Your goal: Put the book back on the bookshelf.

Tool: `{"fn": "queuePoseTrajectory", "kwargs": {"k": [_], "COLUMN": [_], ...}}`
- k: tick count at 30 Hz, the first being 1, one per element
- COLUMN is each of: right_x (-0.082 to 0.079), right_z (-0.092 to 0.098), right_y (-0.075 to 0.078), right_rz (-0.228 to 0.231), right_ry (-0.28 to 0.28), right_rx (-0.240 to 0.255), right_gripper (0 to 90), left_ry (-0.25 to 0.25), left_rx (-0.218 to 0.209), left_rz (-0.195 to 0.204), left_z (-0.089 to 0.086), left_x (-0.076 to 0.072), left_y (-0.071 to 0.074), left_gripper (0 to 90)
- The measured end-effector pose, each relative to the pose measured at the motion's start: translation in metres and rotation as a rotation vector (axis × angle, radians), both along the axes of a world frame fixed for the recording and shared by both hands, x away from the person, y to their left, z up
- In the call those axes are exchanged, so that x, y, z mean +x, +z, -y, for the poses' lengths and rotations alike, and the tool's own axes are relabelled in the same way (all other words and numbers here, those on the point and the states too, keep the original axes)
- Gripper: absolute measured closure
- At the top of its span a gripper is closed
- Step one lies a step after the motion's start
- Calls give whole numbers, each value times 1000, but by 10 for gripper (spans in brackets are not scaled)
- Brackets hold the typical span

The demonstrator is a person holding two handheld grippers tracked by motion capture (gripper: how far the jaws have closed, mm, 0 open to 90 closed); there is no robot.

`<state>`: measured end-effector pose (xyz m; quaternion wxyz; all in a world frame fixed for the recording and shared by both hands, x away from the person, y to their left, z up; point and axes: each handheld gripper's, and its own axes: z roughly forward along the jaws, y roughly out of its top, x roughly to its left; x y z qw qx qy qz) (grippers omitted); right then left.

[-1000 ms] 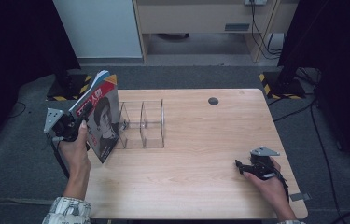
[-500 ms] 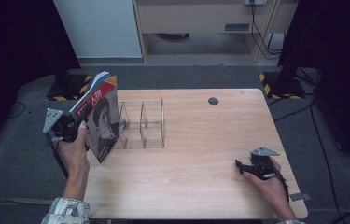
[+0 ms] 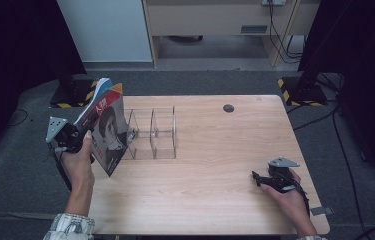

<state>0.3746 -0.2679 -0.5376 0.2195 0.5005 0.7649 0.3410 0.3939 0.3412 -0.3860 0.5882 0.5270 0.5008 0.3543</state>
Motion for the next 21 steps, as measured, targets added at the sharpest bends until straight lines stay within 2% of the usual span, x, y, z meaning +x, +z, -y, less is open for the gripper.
{"fn": "queuePoseTrajectory", "kwargs": {"k": [6, 11, 13, 19, 21], "right_x": [0, 0, 0, 0, 0], "right_z": [0, 0, 0, 0, 0], "right_y": [0, 0, 0, 0, 0], "right_rz": [1, 1, 1, 2, 1], "right_ry": [1, 2, -1, 1, 1], "right_rx": [-1, -1, 0, -2, -1], "right_gripper": [245, 246, 245, 245, 245], "left_ry": [3, 13, 15, 36, 40], "left_rx": [14, 19, 3, 60, 59], "left_rz": [1, 2, 1, 22, 27], "left_z": [1, 1, 1, 6, 5], "left_x": [-1, -2, -3, -7, -9], "left_y": [0, -2, -3, -1, -1], "left_gripper": [732, 638, 590, 501, 461]}}
